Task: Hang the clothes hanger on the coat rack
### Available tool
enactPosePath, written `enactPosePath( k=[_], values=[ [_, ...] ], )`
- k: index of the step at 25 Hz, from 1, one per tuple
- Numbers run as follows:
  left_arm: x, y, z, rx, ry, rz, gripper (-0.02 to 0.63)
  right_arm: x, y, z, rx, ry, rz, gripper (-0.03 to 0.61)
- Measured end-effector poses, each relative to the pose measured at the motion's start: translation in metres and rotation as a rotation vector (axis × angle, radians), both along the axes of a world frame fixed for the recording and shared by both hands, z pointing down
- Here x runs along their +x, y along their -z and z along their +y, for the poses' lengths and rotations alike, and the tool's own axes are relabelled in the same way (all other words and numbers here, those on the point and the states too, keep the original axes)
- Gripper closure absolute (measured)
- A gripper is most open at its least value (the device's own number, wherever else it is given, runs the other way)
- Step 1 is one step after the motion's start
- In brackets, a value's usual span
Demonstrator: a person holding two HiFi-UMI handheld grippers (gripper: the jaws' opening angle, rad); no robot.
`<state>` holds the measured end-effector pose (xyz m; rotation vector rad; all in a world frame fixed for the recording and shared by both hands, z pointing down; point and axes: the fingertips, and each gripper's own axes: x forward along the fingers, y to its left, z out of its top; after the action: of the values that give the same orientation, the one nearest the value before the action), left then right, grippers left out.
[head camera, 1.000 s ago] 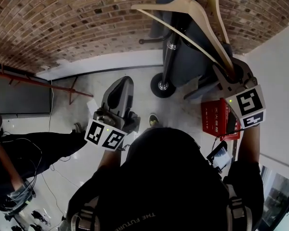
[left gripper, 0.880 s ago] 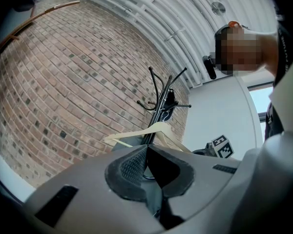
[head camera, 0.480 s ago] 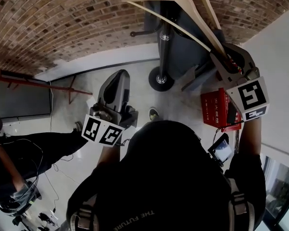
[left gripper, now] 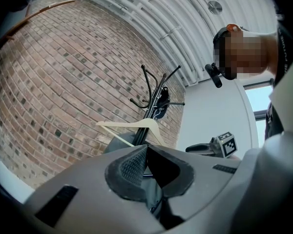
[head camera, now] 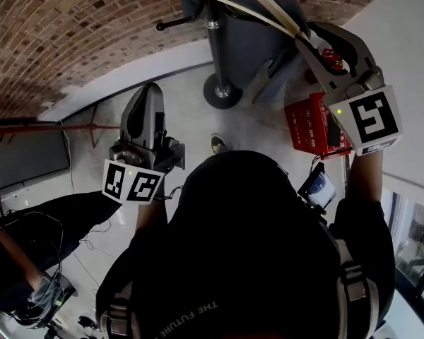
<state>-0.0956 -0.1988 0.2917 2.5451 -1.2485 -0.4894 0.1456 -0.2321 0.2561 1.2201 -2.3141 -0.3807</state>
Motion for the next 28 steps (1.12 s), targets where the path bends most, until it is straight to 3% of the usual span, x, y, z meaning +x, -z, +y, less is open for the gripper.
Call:
enactPosePath(
  k=[5,9,13,17,28],
  values=[
    [0.013,-0.001,0.005,-0.003,-0.027,0.003,0.594,0.012,0.004,0.016,0.029,-0.035,-0.01,0.46],
    [0.019,-0.002,0.007,-0.002,-0.041,0.006,0.594,0.015,0.006,0.029,0.041,-0.028,-0.075,0.465],
    [0.025,-0.002,0.006,-0.002,-0.054,0.007,0.594,0.018,0.012,0.036,0.078,-0.041,-0.151,0.538],
    [0.029,-0.002,0.009,-0.002,-0.056,0.009,0.594,0.019,0.004,0.041,0.052,-0.039,-0.209,0.558],
    [0.036,-0.003,0.018,-0.003,-0.043,0.005,0.594,0.03,-0.013,0.045,0.017,-0.061,-0.197,0.56]
  ],
)
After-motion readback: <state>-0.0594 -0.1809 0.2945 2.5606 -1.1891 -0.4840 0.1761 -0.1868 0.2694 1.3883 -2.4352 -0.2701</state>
